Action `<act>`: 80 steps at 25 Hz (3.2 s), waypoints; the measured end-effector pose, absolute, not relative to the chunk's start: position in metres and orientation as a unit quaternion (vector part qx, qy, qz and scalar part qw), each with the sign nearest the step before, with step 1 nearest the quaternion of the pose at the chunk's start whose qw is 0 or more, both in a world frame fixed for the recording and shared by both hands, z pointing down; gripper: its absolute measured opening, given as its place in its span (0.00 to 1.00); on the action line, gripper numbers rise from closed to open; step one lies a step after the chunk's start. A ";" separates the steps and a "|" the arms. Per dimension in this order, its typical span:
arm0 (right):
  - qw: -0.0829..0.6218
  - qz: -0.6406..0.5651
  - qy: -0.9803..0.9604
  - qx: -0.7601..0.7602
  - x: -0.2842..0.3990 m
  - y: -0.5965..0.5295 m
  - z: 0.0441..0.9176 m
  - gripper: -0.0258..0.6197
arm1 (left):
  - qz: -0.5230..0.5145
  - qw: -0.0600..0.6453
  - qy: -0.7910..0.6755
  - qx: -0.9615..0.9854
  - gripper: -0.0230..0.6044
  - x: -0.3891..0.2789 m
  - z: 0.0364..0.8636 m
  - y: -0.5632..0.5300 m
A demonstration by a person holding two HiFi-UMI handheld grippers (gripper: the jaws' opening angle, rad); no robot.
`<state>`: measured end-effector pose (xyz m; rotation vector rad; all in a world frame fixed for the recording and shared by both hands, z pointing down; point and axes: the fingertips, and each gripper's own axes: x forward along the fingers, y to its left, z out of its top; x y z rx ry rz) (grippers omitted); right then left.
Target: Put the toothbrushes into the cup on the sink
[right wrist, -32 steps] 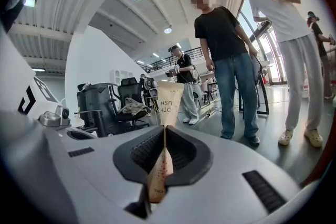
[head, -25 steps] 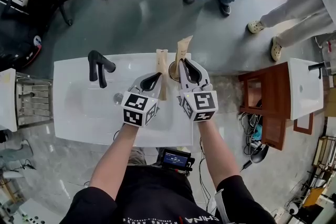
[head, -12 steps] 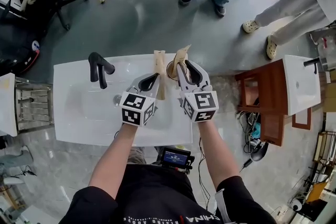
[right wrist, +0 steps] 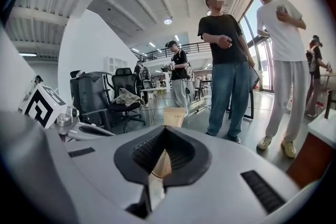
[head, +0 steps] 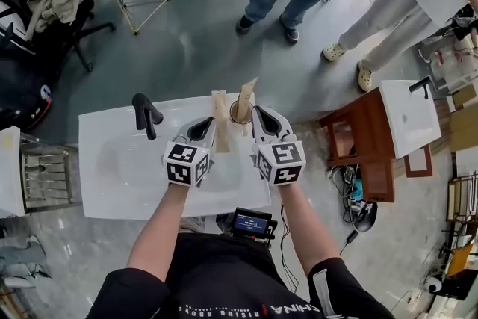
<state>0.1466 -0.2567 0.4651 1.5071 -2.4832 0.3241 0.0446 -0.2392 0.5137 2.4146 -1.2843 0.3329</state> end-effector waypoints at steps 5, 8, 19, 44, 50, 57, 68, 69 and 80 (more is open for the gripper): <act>0.126 0.117 -0.844 0.509 0.125 -0.238 0.464 0.05 | 0.120 0.192 -0.456 0.861 0.04 0.031 0.511 -0.232; 0.144 0.123 -0.845 0.500 0.109 -0.229 0.472 0.05 | 0.120 0.192 -0.453 0.862 0.04 0.025 0.511 -0.228; 0.201 0.166 -0.811 0.524 0.073 -0.228 0.520 0.07 | 0.117 0.203 -0.442 0.866 0.04 0.009 0.523 -0.224; 0.321 0.201 -0.702 0.603 0.050 -0.280 0.628 0.28 | 0.139 0.252 -0.434 0.853 0.04 -0.019 0.616 -0.234; 0.333 0.208 -0.684 0.615 0.056 -0.284 0.640 0.18 | 0.142 0.267 -0.421 0.855 0.04 -0.020 0.630 -0.228; 0.345 0.210 -0.682 0.610 0.055 -0.284 0.644 0.15 | 0.143 0.275 -0.417 0.855 0.04 -0.025 0.635 -0.227; 0.334 0.214 -0.698 0.596 0.058 -0.282 0.632 0.06 | 0.143 0.270 -0.412 0.858 0.04 -0.020 0.628 -0.224; 0.331 0.215 -0.701 0.594 0.058 -0.281 0.630 0.06 | 0.143 0.269 -0.412 0.859 0.04 -0.019 0.626 -0.223; 0.267 0.212 -0.756 0.559 0.046 -0.256 0.591 0.06 | 0.133 0.253 -0.413 0.865 0.04 -0.012 0.601 -0.219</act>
